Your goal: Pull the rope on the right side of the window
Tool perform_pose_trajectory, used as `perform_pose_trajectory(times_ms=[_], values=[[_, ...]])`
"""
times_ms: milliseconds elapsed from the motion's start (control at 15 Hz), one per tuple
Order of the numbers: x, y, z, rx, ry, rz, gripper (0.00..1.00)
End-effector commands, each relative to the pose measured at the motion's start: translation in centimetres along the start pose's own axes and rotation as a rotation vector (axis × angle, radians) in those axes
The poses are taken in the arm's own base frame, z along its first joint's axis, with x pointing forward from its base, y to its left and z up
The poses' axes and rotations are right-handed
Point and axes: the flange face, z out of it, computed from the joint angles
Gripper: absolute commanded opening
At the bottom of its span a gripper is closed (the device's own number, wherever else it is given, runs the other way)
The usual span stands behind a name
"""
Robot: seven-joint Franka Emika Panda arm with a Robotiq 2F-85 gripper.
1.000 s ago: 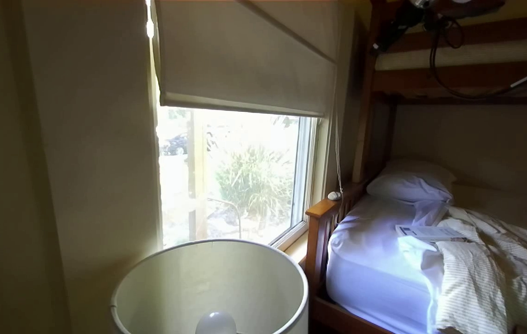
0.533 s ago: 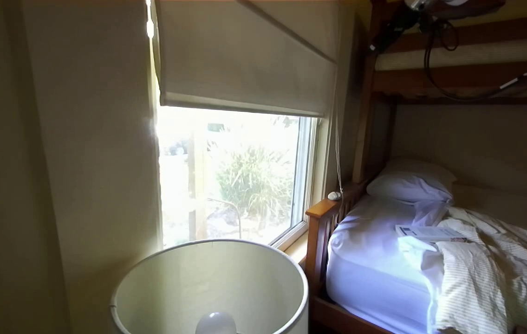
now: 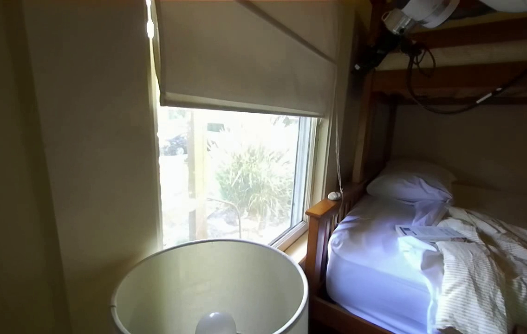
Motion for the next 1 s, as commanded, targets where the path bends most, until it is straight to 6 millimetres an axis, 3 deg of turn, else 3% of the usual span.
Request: perform_pose_trajectory(times_ms=[0, 267, 400, 933], values=[[1.0, 2.8, 4.2, 0.017, -0.056, 0.031, 1.00], [0.8, 5.1, 5.6, -0.023, -0.119, 0.077, 1.00], [-0.2, 4.9, 6.2, -0.022, -0.116, 0.063, 1.00], [1.7, 3.2, 7.7, 0.042, -0.050, 0.057, 1.00]])
